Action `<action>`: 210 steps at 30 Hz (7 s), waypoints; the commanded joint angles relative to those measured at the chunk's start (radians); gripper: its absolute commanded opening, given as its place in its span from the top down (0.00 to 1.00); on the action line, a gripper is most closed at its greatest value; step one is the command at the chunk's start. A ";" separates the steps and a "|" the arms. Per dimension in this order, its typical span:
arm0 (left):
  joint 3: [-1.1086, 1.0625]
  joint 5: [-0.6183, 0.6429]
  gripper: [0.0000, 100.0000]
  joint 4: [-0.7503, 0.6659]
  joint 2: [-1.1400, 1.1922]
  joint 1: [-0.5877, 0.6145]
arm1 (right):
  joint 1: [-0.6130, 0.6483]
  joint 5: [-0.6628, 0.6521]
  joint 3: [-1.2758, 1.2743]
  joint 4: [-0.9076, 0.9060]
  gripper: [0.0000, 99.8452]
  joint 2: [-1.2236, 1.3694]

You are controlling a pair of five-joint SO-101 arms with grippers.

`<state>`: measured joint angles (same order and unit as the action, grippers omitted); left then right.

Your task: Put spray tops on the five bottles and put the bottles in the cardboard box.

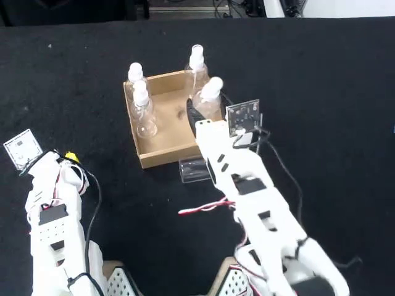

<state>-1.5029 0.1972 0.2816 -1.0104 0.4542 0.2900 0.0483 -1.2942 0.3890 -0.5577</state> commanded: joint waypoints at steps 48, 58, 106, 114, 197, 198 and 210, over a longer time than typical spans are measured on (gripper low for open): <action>0.016 -0.008 0.91 -0.025 -0.015 0.004 | 0.081 -0.005 0.239 0.411 0.89 0.657; 0.016 -0.008 0.91 -0.025 -0.015 0.004 | 0.097 -0.005 0.232 0.410 0.78 0.657; 0.021 -0.008 0.91 -0.025 -0.015 0.002 | 0.094 0.003 0.104 -0.187 0.78 0.028; 0.019 -0.008 0.91 -0.025 -0.015 0.002 | -0.011 0.003 0.113 -0.626 0.85 -0.271; 0.018 -0.008 0.91 -0.025 -0.015 0.004 | -0.020 -0.074 0.409 -0.568 0.99 0.337; 0.018 -0.008 0.91 -0.025 -0.015 0.004 | -0.020 -0.074 0.415 -0.568 0.99 0.344; 0.018 -0.008 0.91 -0.025 -0.015 0.004 | -0.012 -0.075 0.447 -0.528 0.99 0.433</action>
<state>-1.5029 0.1972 0.2816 -1.0104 0.4542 0.2624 -0.0176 -0.9183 -0.2002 -0.1297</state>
